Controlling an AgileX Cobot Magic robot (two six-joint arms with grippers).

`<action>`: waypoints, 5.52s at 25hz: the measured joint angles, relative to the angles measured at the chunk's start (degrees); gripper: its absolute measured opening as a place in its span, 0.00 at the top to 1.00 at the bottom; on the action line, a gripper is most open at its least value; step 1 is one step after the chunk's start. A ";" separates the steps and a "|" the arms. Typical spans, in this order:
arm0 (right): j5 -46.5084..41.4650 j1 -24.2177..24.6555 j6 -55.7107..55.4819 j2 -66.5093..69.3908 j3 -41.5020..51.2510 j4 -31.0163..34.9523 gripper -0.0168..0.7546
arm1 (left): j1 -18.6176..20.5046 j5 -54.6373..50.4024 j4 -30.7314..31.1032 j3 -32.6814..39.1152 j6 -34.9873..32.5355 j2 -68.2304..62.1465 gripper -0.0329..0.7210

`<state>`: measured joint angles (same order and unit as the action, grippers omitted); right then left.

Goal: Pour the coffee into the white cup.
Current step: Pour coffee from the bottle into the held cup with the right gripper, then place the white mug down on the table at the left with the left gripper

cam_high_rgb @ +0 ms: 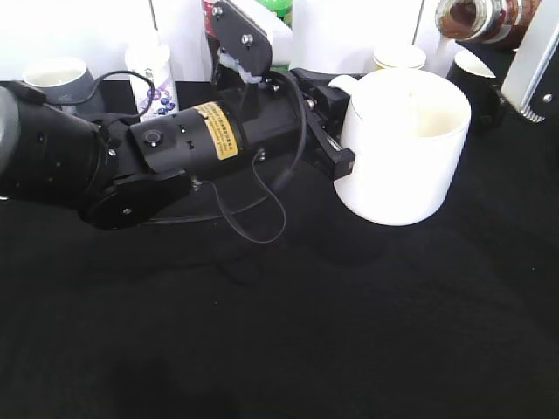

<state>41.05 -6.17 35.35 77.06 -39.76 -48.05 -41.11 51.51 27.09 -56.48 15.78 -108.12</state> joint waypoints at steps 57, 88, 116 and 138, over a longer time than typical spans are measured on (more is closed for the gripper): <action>-0.06 0.00 7.93 0.00 0.00 0.52 0.31 | 0.00 0.43 0.95 0.00 0.23 -0.02 0.86; -1.82 0.00 -5.89 0.00 0.25 -4.81 0.31 | 0.00 0.72 0.43 0.00 5.20 -0.02 0.86; 2.85 0.00 -51.13 0.97 0.29 -6.76 0.31 | 21.40 17.57 -31.19 15.01 -12.68 -11.80 0.87; 2.83 0.00 -51.38 1.04 0.29 6.33 0.31 | 22.07 18.00 -29.16 34.57 -12.50 1.13 0.38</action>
<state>43.88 -6.17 -16.04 78.10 -39.46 -41.72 -19.04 69.51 -2.07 -21.91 3.27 -106.99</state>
